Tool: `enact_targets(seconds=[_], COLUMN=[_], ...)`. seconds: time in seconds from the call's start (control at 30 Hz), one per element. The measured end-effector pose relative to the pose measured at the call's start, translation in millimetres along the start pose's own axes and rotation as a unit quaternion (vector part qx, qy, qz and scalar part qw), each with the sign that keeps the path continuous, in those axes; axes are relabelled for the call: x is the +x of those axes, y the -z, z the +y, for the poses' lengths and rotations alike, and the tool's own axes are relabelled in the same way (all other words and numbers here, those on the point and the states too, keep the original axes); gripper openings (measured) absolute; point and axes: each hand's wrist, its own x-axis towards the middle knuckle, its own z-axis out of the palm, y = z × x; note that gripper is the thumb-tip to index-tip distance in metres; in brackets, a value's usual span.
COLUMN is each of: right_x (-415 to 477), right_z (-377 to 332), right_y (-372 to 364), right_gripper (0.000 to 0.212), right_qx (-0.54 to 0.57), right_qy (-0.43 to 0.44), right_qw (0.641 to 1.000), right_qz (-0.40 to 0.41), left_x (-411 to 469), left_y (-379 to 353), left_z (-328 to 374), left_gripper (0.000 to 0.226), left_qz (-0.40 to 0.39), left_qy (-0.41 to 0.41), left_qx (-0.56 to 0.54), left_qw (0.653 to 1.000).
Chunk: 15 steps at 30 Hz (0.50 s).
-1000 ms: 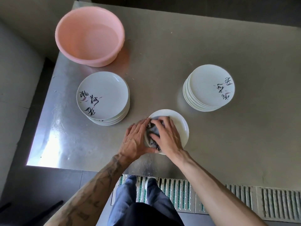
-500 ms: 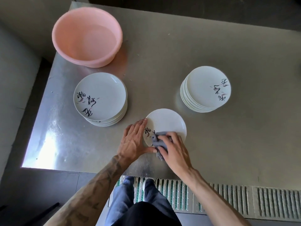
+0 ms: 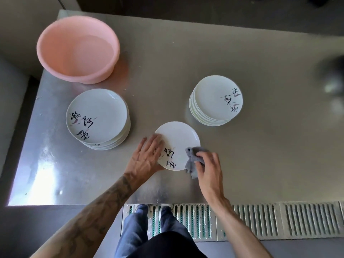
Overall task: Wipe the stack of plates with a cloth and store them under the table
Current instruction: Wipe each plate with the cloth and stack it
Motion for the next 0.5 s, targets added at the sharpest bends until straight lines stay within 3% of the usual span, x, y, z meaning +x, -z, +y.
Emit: enact_targets(seconds=[0.13, 0.23, 0.33, 0.4, 0.5], right_x=[3.7, 15.2, 24.6, 29.6, 41.3], right_z=[-0.1, -5.6, -14.8, -21.5, -31.5], right_y=[6.9, 16.0, 21.9, 22.2, 16.4], right_gripper=[0.028, 0.021, 0.02, 0.021, 0.021], right_qx=[0.053, 0.086, 0.099, 0.11, 0.121], right_qy=[-0.039, -0.045, -0.02, 0.001, 0.021], right_qw=[0.997, 0.99, 0.986, 0.986, 0.987], right_qz=[0.048, 0.105, 0.134, 0.129, 0.101], left_x=[-3.9, -1.3, 4.9, 7.6, 9.0], left_y=[7.8, 25.9, 45.3, 56.2, 63.7], left_z=[4.8, 9.8, 14.0, 13.2, 7.5], left_gripper=[0.072, 0.068, 0.058, 0.05, 0.03], left_qz=[0.019, 0.002, 0.033, 0.074, 0.122], left_qy=[-0.006, 0.033, 0.093, 0.144, 0.219], left_qx=[-0.023, -0.069, -0.165, -0.281, -0.451], left_qw=[1.0, 0.997, 0.981, 0.946, 0.857])
